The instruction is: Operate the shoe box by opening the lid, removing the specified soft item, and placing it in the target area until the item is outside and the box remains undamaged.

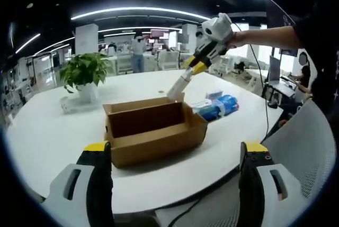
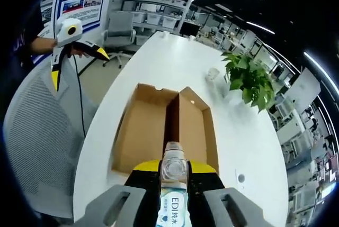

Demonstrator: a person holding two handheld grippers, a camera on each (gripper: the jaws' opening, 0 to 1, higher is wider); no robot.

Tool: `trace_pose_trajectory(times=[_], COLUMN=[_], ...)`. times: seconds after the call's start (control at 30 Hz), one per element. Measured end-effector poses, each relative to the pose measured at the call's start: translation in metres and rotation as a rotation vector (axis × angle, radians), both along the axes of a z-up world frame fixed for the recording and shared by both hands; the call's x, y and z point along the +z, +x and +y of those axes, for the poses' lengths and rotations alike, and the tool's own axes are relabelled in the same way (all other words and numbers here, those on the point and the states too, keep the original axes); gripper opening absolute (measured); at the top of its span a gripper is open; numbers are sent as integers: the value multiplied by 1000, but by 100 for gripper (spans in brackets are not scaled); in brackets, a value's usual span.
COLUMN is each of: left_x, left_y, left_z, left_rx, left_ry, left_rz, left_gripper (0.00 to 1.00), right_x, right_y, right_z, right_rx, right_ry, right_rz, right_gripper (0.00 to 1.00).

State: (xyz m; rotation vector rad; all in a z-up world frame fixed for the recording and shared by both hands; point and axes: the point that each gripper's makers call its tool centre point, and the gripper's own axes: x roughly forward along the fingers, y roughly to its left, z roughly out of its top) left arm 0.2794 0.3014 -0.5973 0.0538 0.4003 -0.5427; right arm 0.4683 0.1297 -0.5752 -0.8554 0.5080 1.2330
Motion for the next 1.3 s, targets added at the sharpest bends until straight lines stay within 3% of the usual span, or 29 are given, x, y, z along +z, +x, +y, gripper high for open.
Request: trace_pose_trajectory(times=[1.3], left_x=[2], left_y=[-1], left_z=[2], left_rx=[15], left_ry=[4], left_rz=[-10], left_gripper=[99], right_x=[3], right_y=[34], right_z=[-75], right_rx=[-59], right_ry=[-131], right_rz=[-42], right_gripper=[13])
